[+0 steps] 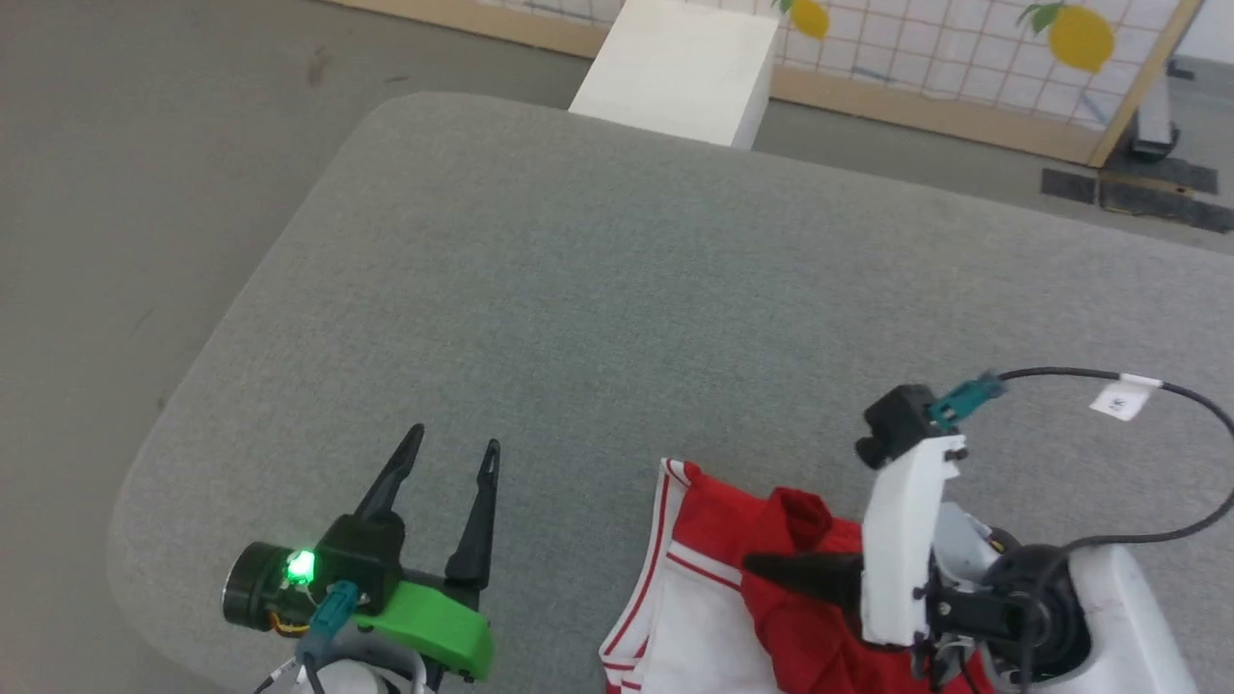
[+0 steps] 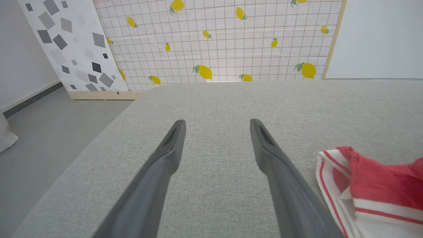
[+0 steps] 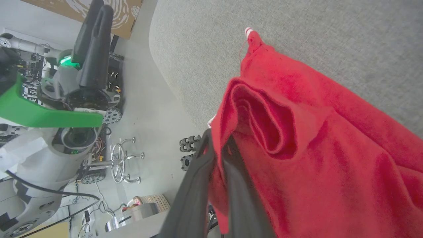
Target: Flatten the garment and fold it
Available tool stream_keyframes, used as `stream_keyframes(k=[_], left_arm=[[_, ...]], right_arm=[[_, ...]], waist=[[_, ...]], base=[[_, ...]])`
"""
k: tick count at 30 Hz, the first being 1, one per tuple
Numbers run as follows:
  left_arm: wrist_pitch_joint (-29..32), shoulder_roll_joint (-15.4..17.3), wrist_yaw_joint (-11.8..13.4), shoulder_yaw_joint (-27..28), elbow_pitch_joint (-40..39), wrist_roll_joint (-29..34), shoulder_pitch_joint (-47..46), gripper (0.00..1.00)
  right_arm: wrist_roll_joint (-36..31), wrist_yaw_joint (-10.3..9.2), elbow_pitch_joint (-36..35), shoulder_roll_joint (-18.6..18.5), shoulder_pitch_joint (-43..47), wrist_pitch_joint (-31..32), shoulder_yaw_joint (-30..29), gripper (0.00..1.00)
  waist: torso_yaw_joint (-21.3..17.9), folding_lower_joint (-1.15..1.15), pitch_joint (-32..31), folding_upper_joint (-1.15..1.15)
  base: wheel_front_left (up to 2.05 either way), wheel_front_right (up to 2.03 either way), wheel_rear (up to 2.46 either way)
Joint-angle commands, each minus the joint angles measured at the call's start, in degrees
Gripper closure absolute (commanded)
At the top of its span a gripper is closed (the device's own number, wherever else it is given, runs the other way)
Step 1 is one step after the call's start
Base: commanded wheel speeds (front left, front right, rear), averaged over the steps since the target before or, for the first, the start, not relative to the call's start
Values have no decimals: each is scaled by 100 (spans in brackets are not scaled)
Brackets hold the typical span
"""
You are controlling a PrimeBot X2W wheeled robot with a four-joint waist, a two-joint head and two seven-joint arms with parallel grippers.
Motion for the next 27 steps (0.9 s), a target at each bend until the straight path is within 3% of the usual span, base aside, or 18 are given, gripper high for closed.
stream_keyframes(k=[1,5,6,7,16,21,27], left_arm=[[-27,-61,-36,30,34,63,-118,0],[-27,-129,-69,93,67,119,-117,0],[-27,-141,-80,111,76,133,-105,0],[-27,-149,-88,127,82,144,-95,0],[-27,-173,-186,284,179,212,-36,0],[-27,-189,-234,369,176,193,-31,0],[-27,-222,-275,478,130,145,-15,0]], right_arm=[[-59,-6,82,7,-81,-42,96,100],[-72,-6,220,7,-27,-78,330,100],[-48,-6,240,7,-14,-139,350,91],[-14,-6,252,7,-13,-203,366,2],[136,-6,294,7,-309,-662,269,0],[-782,-6,-364,-31,-653,-1275,217,0],[-1432,-6,-859,-995,-480,-2609,270,0]], waist=[[141,0,133,0],[182,0,160,0],[184,0,155,0],[182,0,150,0],[-5,0,-64,0],[-191,0,-182,0],[-430,0,-253,0]], base=[[0,0,0],[0,0,0],[0,0,0],[0,0,0],[0,0,0],[0,0,0],[0,0,0]])
